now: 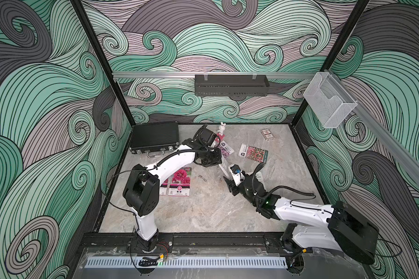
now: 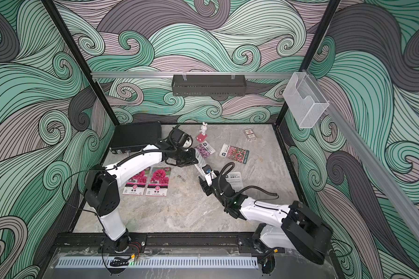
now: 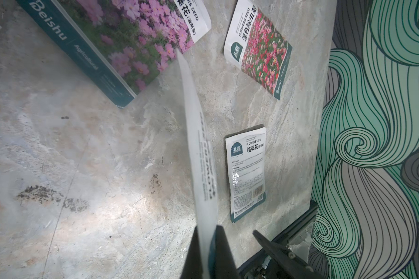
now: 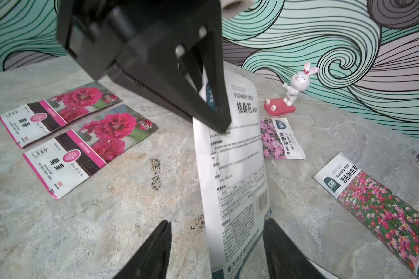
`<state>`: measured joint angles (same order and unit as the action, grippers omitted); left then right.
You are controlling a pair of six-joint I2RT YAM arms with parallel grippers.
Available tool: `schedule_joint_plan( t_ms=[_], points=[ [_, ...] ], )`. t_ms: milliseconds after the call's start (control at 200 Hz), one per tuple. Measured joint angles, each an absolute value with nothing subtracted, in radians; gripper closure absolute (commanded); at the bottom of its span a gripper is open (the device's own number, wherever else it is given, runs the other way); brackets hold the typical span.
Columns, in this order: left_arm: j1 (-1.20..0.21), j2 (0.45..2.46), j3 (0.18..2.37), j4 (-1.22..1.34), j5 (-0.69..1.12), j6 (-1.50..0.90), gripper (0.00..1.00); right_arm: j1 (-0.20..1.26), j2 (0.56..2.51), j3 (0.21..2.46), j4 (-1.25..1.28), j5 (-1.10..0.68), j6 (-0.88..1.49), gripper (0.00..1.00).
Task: Arrange the seed packets in a row
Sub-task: Pick up the seed packet from the center of the board.
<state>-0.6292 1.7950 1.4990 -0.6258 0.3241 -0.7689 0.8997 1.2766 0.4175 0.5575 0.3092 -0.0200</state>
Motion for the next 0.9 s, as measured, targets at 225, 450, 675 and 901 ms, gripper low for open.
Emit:
schedule_joint_plan(
  t_ms=[225,450,675,901],
  points=[
    [-0.629,1.795,1.499,-0.636,0.325,-0.770,0.95,0.910,1.383,0.439,0.611,0.355,-0.046,0.42],
    [-0.629,1.779,1.499,-0.636,0.326,-0.770,0.95,0.910,1.485,0.476,0.685,0.431,-0.082,0.58],
    [-0.627,1.757,1.497,-0.618,0.322,-0.770,0.95,0.894,1.510,0.507,0.726,0.455,-0.111,0.82],
    [-0.622,1.757,1.496,-0.612,0.326,-0.770,0.91,0.883,1.512,0.513,0.737,0.445,-0.108,0.95]
  ],
)
